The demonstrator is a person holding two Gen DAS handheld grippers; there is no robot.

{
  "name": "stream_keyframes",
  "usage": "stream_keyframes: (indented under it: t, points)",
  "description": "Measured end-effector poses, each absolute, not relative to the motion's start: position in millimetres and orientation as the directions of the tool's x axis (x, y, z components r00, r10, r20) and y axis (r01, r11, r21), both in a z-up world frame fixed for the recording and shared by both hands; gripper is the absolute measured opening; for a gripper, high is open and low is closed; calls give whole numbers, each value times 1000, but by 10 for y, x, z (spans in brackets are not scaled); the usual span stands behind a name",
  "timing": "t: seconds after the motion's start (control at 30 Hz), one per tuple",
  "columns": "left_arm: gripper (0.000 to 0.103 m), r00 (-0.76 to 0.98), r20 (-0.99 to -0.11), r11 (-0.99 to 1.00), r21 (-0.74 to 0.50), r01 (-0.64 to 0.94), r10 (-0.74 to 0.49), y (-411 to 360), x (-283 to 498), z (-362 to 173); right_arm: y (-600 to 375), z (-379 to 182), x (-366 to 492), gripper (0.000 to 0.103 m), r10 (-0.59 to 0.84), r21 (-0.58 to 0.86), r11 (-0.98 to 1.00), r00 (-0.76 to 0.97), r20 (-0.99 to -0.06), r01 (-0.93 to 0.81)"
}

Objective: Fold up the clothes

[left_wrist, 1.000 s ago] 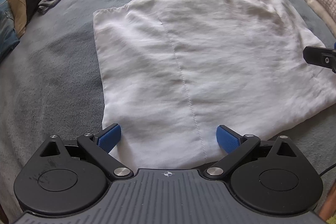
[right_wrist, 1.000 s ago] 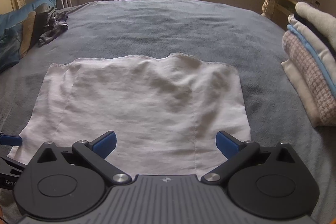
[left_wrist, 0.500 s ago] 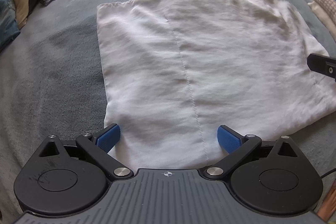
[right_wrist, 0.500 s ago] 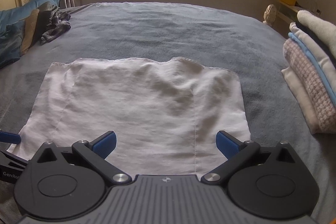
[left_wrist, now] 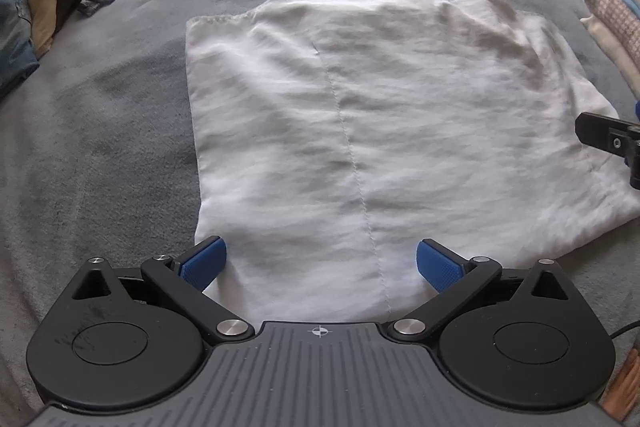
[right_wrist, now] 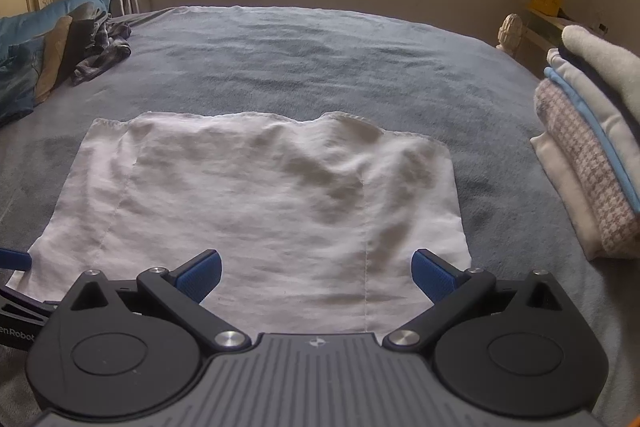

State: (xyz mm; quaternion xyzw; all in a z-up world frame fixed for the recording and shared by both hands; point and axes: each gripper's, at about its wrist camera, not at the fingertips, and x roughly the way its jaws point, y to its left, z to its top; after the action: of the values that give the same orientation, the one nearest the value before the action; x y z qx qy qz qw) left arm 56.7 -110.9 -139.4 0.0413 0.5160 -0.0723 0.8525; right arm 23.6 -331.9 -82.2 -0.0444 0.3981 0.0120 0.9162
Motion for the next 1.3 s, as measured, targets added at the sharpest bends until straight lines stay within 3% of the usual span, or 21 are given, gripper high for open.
stream_keyframes:
  t: [0.53,0.77,1.03,1.27,1.3]
  points:
    - [102,589,-808,985,111,132,13,-1129,541,-1198,-3355,-805,220,103,15,-41,997,693,-721,-64]
    - [103,708,-706,998,26,52,-19,-845,567,-959,-3381,-699,153,103,47,-16,997,749,-661,-77]
    - [103,698,-710,992,-128,5,-95,-293,417,-944,-3266,-676,52,103,212,39,969,731,-648,-246]
    - [92,706,-695,989,-61,131,-136,-222,-3,-1022,-3156,-830,-173,97,302,69,934,670,-678,-350]
    - [89,713,-683,985,-57,162,-156,-250,-43,-1011,-3158,-857,-206,91,309,80,932,660,-685,-353]
